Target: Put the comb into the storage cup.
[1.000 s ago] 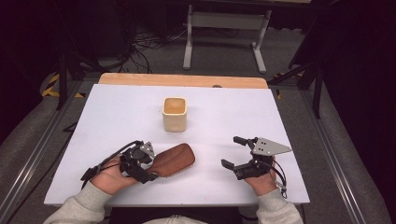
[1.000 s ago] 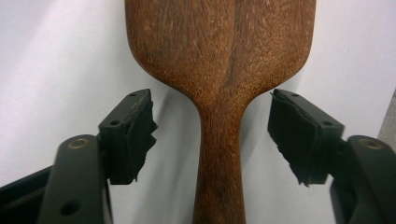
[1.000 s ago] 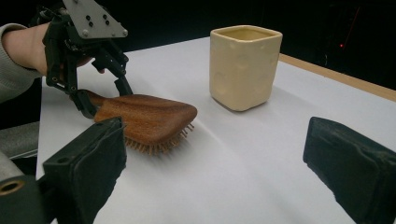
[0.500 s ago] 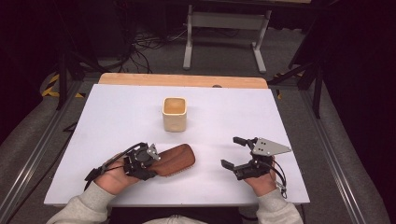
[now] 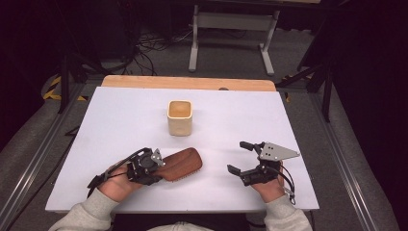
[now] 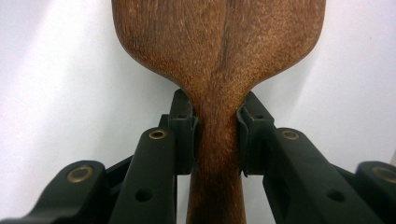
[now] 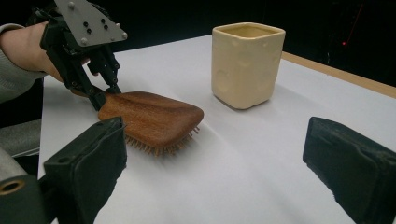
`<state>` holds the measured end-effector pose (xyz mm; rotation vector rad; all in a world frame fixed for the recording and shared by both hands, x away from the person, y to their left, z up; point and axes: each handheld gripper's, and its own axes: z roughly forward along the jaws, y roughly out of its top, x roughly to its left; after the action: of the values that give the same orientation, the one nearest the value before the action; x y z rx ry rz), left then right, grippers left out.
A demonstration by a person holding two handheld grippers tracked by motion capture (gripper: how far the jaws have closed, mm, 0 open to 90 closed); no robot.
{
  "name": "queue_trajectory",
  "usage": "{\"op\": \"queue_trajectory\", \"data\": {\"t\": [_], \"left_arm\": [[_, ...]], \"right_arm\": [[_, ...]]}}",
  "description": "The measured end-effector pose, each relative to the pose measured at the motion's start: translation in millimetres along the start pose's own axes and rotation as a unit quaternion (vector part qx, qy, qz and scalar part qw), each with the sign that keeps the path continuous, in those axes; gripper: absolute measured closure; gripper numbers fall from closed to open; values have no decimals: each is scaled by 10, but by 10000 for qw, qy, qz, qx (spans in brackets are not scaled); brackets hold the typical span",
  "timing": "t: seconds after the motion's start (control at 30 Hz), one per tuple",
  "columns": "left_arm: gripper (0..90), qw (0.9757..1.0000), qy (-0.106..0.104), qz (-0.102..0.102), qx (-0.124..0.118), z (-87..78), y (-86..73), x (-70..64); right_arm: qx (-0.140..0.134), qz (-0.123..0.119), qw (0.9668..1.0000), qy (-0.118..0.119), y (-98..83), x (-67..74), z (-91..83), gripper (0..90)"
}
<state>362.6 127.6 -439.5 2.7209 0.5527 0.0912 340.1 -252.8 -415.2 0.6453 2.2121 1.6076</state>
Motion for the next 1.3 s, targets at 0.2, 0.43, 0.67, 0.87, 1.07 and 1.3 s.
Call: {"op": "queue_trajectory", "data": {"t": [0.2, 0.43, 0.67, 0.87, 1.07, 1.3], "left_arm": [[725, 9995, 143, -27, -281, -68, -33, -12], [725, 9962, 226, -36, -840, -195, -106, -22], [724, 9905, 360, -117, -1325, -287, -175, -48], [724, 9811, 461, -213, -1865, -351, -237, -75], [723, 9680, 606, -460, -2392, -375, -307, -94], [722, 9593, 662, -444, -2708, -371, -353, -127]], "right_arm": [[-83, 8, 10000, 15, 15, -4, 11, 76], [-11, -34, 10000, 61, 67, 11, 75, 75], [48, -96, 9998, 148, 154, 38, 138, 71], [54, -140, 9997, 213, 248, 49, 196, 70], [29, -177, 9994, 311, 356, 72, 268, 70], [55, -161, 9989, 447, 472, 112, 357, 70]]}}
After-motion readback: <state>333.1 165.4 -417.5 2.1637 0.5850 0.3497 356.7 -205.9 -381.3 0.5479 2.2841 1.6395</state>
